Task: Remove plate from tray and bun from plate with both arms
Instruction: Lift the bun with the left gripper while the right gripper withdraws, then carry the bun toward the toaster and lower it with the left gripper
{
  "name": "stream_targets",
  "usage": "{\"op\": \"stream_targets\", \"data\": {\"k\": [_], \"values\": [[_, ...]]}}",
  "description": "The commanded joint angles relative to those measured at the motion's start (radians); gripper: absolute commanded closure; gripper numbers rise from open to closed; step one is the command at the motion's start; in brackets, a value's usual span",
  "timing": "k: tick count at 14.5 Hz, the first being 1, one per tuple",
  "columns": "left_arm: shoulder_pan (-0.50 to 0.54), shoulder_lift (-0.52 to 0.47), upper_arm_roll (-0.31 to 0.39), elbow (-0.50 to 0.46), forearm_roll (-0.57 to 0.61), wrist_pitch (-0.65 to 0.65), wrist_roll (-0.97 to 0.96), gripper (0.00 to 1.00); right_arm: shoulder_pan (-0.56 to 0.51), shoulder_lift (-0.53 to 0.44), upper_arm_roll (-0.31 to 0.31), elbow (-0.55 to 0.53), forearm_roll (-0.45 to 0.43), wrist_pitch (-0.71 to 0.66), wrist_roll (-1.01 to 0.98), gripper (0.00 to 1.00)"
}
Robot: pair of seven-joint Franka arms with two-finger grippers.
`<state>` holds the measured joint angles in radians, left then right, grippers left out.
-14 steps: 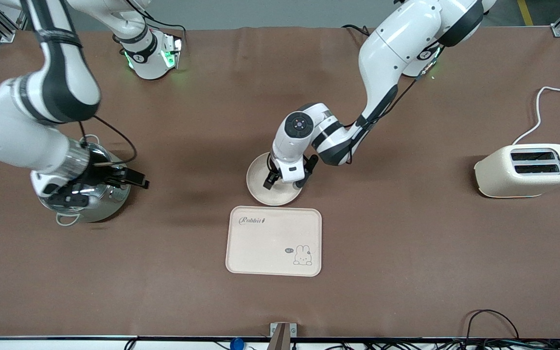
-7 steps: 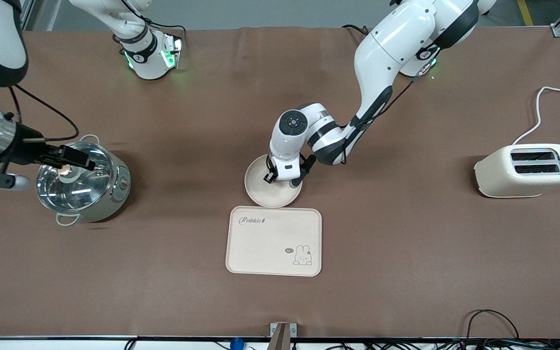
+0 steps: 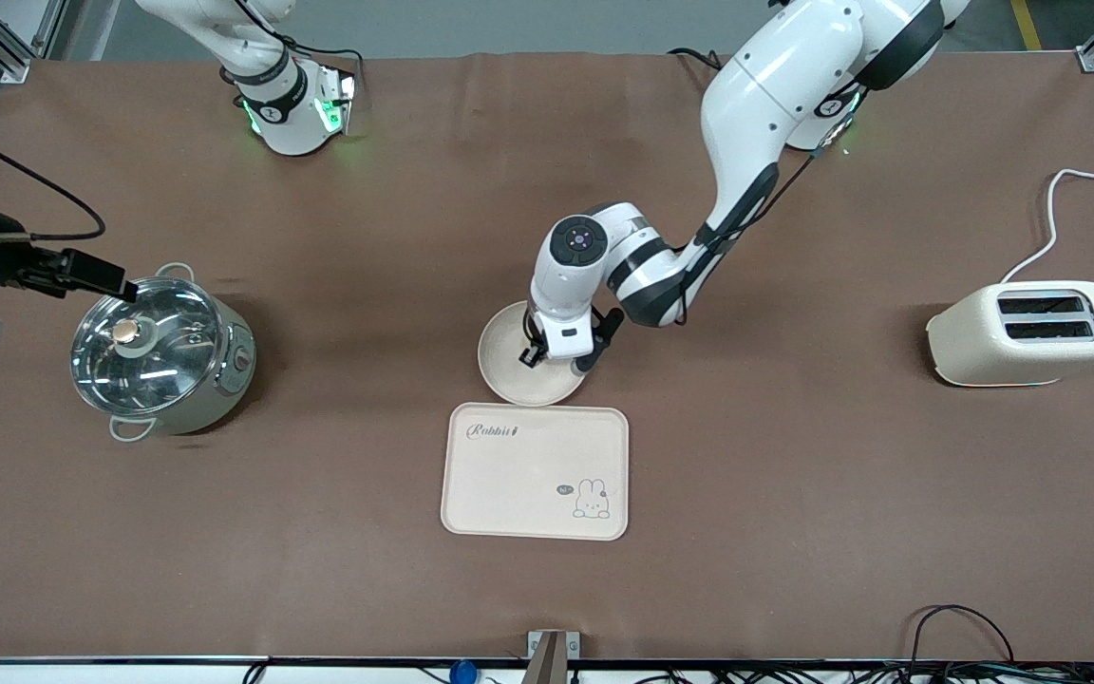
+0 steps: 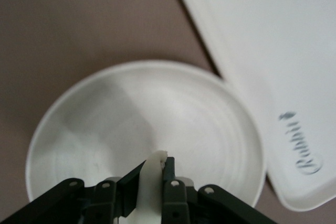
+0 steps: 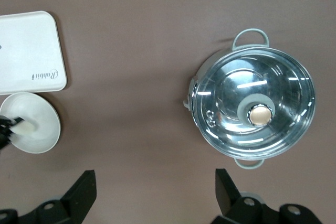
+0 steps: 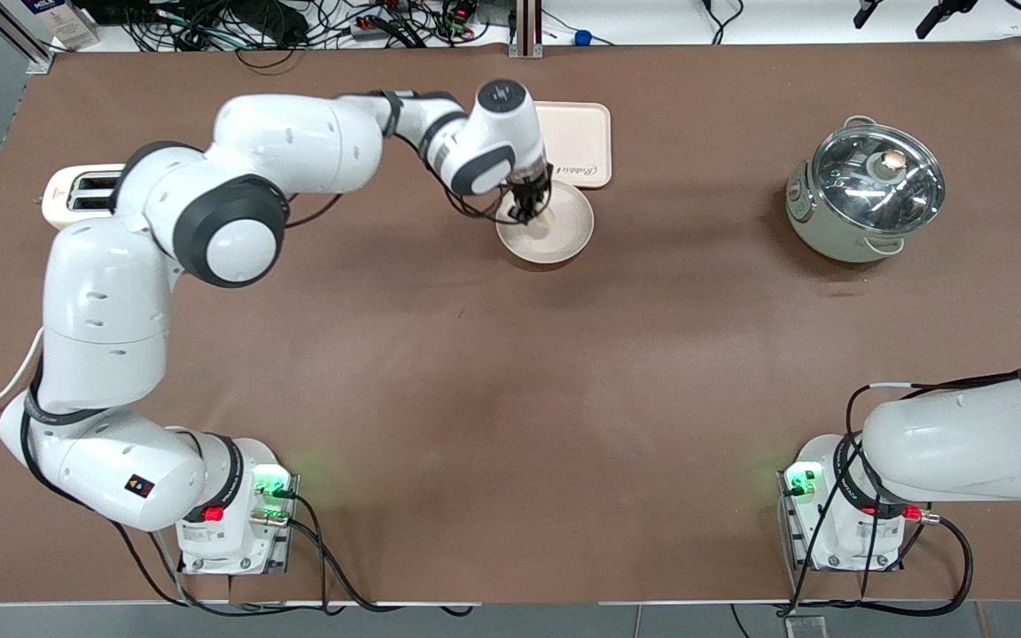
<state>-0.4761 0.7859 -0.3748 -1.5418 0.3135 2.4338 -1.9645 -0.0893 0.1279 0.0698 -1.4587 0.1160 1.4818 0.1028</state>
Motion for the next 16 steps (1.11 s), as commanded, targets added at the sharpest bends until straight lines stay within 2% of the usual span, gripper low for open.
{"op": "stream_targets", "data": {"k": [1, 5, 8, 11, 14, 15, 16], "values": [[0.095, -0.134, 0.0, -0.027, 0.021, -0.16, 0.039, 0.96, -0.017, -0.02, 0.018, 0.018, -0.022, -0.032, -0.002, 0.0], [0.302, -0.142, 0.0, -0.041, 0.022, -0.332, 0.316, 0.96, -0.018, -0.031, 0.018, 0.026, -0.044, -0.04, -0.005, 0.0], [0.459, -0.105, 0.0, -0.063, 0.022, -0.341, 0.53, 0.94, -0.017, -0.047, 0.019, 0.075, -0.073, -0.096, -0.002, 0.0], [0.534, -0.059, 0.0, -0.06, 0.022, -0.331, 0.593, 0.85, -0.018, -0.092, 0.016, 0.09, -0.073, -0.14, -0.006, 0.0], [0.571, -0.021, 0.013, -0.052, 0.038, -0.322, 0.633, 0.83, -0.018, -0.138, 0.016, 0.09, -0.073, -0.161, -0.006, 0.0], [0.585, -0.02, 0.013, -0.05, 0.042, -0.322, 0.635, 0.72, -0.024, -0.145, 0.008, 0.09, -0.073, -0.173, -0.014, 0.0], [0.587, -0.02, 0.013, -0.049, 0.042, -0.322, 0.644, 0.49, -0.026, -0.145, 0.001, 0.09, -0.073, -0.173, -0.034, 0.0]]}}
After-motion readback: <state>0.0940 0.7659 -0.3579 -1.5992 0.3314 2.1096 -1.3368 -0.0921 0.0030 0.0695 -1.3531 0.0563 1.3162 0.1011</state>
